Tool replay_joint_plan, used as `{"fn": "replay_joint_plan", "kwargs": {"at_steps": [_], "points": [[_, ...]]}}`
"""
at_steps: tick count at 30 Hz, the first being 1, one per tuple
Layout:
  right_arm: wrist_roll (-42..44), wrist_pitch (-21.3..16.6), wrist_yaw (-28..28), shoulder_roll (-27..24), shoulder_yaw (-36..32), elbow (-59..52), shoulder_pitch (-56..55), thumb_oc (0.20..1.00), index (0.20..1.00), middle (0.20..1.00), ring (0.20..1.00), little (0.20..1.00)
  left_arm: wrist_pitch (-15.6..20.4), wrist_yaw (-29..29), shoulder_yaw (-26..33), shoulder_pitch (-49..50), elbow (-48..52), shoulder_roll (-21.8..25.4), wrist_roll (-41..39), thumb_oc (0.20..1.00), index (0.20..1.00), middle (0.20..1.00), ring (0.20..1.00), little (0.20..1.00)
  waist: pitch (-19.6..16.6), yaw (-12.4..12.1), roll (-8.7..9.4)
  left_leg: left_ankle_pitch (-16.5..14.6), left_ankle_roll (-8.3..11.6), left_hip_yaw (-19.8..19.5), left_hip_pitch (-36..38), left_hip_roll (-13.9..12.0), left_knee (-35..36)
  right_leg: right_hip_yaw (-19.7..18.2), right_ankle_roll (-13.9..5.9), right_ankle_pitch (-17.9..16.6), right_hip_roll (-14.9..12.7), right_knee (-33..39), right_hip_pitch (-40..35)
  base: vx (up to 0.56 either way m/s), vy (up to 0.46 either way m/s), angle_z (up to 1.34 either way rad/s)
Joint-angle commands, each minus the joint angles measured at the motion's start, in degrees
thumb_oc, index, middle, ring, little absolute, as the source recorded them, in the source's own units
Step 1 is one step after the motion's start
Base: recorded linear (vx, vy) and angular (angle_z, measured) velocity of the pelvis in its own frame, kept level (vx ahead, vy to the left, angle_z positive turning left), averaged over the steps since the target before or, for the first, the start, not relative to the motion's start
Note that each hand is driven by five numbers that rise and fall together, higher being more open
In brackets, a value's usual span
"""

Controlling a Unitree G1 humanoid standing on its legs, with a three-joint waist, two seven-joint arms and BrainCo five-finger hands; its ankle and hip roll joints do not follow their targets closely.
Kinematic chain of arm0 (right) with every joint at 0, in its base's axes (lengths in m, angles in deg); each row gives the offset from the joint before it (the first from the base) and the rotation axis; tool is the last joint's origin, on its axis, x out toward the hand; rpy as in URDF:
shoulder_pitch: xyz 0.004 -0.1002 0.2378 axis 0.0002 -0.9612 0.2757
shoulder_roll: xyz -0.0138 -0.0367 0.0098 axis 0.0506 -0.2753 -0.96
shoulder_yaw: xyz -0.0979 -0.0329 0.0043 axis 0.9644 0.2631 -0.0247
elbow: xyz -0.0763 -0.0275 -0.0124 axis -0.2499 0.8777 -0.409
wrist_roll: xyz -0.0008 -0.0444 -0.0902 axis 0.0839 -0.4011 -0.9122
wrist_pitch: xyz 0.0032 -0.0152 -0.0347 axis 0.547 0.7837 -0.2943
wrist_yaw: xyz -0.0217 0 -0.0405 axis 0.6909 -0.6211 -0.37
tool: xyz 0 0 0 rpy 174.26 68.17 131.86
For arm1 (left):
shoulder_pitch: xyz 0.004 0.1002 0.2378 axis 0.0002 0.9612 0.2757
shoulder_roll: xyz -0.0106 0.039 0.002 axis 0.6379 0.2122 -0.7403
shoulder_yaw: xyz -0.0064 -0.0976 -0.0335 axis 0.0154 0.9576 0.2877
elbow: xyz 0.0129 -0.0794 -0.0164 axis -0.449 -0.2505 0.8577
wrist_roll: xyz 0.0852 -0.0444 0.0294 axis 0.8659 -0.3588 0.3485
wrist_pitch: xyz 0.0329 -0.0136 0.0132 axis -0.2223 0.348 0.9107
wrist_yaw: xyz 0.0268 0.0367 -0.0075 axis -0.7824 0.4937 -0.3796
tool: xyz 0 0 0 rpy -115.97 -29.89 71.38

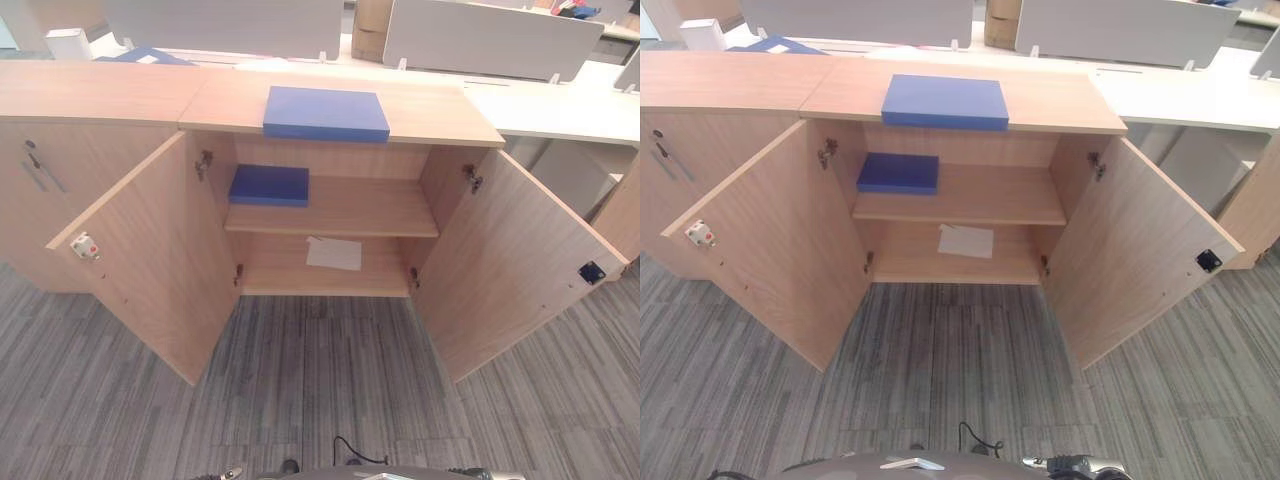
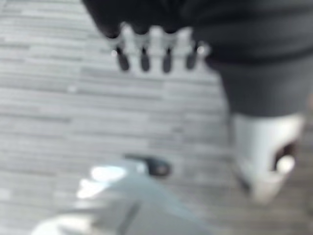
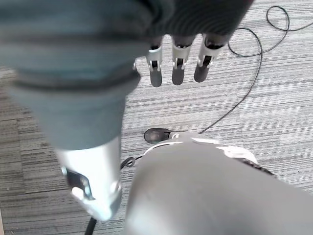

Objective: Put the empty folder in the office cabinet

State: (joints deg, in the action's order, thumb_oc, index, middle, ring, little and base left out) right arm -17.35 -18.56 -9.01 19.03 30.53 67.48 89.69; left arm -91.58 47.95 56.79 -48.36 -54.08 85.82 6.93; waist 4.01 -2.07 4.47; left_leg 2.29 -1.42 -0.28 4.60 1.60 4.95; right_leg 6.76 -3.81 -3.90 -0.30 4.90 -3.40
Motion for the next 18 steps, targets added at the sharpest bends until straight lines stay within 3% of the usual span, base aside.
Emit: {"fn": "replay_joint_plan", "kwargs": {"at_steps": [1,18], "points": [[0.45,0.1,-0.1,-1.21,2.67,1.48,2.6,1.0,1.0,1.0,1.0,1.0,0.5,1.18,-2.2,-2.59,-2.1,0.46,2.17,1.0,1.0,1.0,1.0,1.0,0.43,0.49,-1.01,-5.46,-1.6,3.81,-1.74,2.25,0.05,2.88,-2.23,2.71,-1.15,0.1,-0.67,0.0,0.0,0.0],[-0.17,-0.26,0.3,-0.53,2.97,2.02,2.57,1.0,1.0,1.0,1.0,1.0,-0.47,-1.33,-1.05,-3.08,-5.11,-0.32,1.71,1.0,1.0,1.0,1.0,1.0,0.33,0.95,-0.7,-5.67,-1.57,4.56,-1.49,2.03,0.05,2.81,-2.15,2.63,-1.14,0.1,-0.7,0.0,0.0,0.0]]}}
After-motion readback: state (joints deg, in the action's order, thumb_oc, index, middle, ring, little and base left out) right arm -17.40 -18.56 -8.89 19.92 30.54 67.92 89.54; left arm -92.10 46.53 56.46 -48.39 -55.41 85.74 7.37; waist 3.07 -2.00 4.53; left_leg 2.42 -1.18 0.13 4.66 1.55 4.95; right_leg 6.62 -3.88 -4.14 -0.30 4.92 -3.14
